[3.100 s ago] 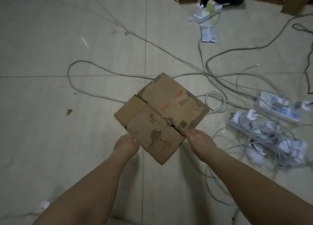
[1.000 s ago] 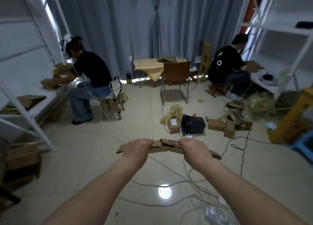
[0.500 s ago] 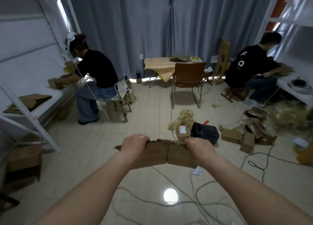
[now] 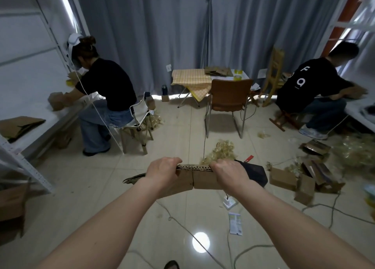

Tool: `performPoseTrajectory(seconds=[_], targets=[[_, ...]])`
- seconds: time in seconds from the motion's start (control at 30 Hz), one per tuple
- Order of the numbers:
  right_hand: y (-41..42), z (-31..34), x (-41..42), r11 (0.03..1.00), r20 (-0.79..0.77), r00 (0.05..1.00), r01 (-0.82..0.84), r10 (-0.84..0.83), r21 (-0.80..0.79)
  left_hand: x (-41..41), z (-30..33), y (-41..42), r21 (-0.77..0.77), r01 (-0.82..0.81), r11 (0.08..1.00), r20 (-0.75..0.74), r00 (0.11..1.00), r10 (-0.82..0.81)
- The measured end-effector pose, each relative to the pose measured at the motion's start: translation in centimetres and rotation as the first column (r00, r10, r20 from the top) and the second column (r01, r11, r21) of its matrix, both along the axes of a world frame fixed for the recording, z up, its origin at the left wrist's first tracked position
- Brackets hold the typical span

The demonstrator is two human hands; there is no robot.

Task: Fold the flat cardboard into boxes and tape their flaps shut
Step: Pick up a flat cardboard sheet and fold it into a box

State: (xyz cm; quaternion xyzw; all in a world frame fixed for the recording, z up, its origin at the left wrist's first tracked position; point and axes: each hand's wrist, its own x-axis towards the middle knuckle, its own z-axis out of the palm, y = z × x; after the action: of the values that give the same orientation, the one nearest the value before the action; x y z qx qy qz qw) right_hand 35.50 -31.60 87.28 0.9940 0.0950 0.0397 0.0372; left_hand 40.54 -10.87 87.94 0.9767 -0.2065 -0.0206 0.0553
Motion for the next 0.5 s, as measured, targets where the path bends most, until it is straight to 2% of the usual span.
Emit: performPoseTrajectory(seconds=[0.2,0.33,0.5], targets=[[-0.8,-0.5,12.0,1.0,0.008,1.0,0.006,-0.006,-0.02,11.9,-0.9,0.3,0.008,0.121,0.993,0.049,0.991,-0.122],[0.3,0.5,20.6,1.0,-0.039,0.999,-0.016,0.016,0.008,21.1,0.2,1.6,0.057,0.161,0.985,0.031,0.986,-0.163],[-0.2,1.2,29.1,0.998,-0.098,0.994,0.047,-0.043,0.037,31.0,1.6,0.4,0.096,0.205,0.974,0.044,0.977,-0.209]])
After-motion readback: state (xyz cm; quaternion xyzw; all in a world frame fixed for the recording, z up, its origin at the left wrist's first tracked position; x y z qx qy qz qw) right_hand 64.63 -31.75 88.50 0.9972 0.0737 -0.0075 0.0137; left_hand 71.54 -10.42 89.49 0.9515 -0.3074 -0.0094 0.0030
